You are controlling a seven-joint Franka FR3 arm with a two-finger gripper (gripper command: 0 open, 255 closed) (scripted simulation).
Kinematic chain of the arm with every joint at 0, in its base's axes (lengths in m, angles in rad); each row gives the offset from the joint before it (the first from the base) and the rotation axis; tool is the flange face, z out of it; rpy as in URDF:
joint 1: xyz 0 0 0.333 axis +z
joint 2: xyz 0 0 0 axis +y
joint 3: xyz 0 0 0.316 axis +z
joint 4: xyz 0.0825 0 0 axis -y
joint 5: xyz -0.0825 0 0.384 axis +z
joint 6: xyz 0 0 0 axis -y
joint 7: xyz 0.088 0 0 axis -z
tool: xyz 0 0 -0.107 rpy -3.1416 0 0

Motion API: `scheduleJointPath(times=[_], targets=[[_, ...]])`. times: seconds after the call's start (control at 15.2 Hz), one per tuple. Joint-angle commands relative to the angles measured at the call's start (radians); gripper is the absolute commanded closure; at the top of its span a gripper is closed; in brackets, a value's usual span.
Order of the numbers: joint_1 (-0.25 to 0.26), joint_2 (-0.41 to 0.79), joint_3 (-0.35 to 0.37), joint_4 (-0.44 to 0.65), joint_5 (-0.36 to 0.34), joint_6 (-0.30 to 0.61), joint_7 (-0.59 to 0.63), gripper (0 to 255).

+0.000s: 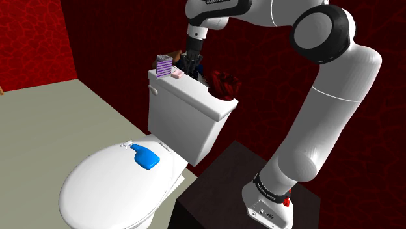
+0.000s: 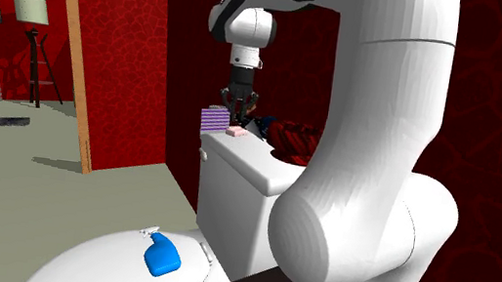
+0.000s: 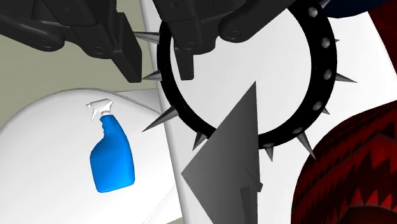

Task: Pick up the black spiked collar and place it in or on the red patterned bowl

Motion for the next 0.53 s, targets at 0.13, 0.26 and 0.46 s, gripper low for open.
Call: scheduleJointPath(times=[0.13,0.26,0.46], targets=[[0.0,-0.006,-0.001,0.051,-0.003,-0.056,0.004,255],[-0.001,-0.008,-0.001,0.075,-0.003,-0.082,0.006,255],[-0.001,-0.008,-0.001,0.115,-0.004,-0.122,0.007,255]])
